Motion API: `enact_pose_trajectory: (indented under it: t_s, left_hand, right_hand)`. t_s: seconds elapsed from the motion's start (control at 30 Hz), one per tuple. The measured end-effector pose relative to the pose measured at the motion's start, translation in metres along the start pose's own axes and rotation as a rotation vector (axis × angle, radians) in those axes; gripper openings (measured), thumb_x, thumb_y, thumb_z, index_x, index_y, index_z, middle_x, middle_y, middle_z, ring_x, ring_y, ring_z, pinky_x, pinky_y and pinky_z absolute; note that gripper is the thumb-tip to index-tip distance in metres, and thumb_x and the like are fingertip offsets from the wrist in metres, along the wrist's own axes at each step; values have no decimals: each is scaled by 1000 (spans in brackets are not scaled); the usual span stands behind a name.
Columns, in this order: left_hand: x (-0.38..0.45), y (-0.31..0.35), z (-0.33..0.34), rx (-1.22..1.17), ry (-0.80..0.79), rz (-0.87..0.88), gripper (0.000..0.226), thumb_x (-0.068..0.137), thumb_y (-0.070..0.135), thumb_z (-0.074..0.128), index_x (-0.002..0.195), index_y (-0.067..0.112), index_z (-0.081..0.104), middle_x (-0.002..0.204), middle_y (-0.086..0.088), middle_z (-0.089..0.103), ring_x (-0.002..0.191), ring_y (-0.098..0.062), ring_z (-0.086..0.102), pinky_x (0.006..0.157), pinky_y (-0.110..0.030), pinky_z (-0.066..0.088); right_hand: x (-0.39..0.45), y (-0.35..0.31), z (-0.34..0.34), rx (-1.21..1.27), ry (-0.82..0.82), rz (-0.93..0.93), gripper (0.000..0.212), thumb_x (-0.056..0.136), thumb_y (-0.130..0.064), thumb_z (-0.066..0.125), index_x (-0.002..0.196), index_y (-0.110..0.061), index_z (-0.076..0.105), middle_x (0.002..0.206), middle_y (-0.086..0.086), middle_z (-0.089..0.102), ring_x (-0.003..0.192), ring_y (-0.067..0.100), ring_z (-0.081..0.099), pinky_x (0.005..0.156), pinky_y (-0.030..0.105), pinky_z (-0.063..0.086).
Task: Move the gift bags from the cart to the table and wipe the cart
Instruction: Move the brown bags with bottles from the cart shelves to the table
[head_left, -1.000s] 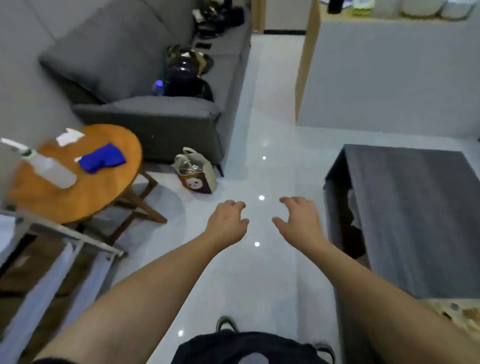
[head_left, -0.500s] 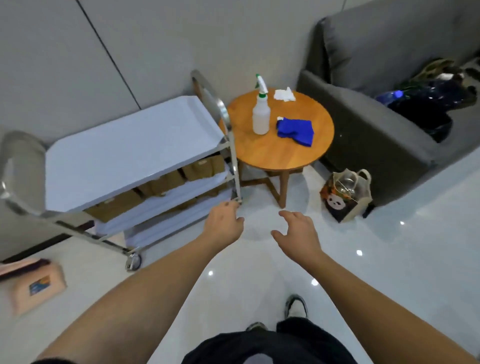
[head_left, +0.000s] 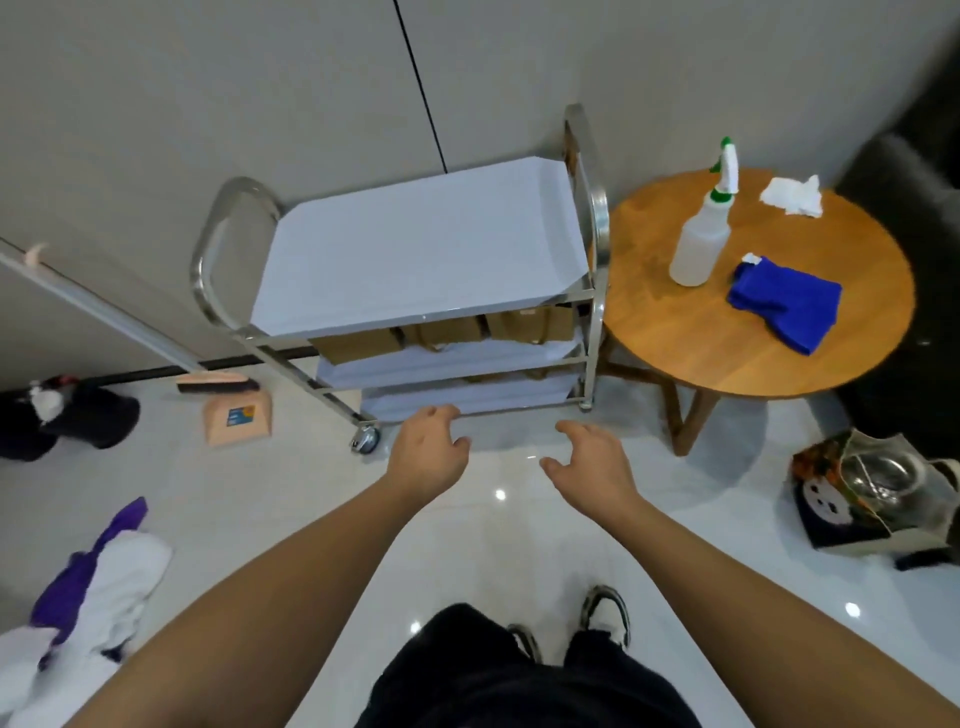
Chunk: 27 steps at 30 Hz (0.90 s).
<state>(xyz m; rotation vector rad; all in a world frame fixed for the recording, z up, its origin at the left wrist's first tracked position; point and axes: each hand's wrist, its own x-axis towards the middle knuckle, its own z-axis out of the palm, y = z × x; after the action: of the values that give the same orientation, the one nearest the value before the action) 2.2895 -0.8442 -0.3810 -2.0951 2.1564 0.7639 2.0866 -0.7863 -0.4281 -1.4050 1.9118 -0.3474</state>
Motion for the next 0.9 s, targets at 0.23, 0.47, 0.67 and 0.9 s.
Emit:
enact_pose_trajectory:
  t_s: [0.23, 0.47, 0.67, 0.9]
  left_hand:
    - [30, -11, 6, -97, 23, -90, 47, 98, 30, 61, 142, 14, 54, 142, -12, 52, 131, -29, 48, 107, -33, 37]
    - [108, -22, 19, -199, -41, -103, 47, 98, 28, 61, 142, 14, 53, 143, -11, 52, 130, -29, 50, 105, -32, 38]
    - [191, -32, 61, -244, -94, -90, 47, 98, 27, 61, 142, 14, 53, 142, -10, 52, 130, -28, 49, 104, -29, 37]
    - [296, -39, 151, -274, 55, -23, 50, 98, 24, 61, 145, 14, 50, 144, -11, 51, 131, -28, 48, 105, -31, 39]
  right_hand:
    - [44, -17, 1, -105, -123, -47, 60, 94, -38, 65, 148, -18, 46, 144, 8, 52, 136, 29, 42, 109, 39, 40]
    - [117, -30, 8, -210, -153, -8, 60, 94, -39, 64, 147, -19, 46, 143, 8, 54, 133, 28, 46, 106, 37, 41]
    - [209, -18, 36, -274, -155, -1, 57, 93, -35, 66, 144, -15, 49, 136, 11, 58, 126, 30, 52, 102, 39, 46]
    - [322, 31, 101, -395, -76, -157, 56, 94, -31, 62, 143, -10, 47, 135, 18, 56, 127, 36, 49, 105, 41, 41]
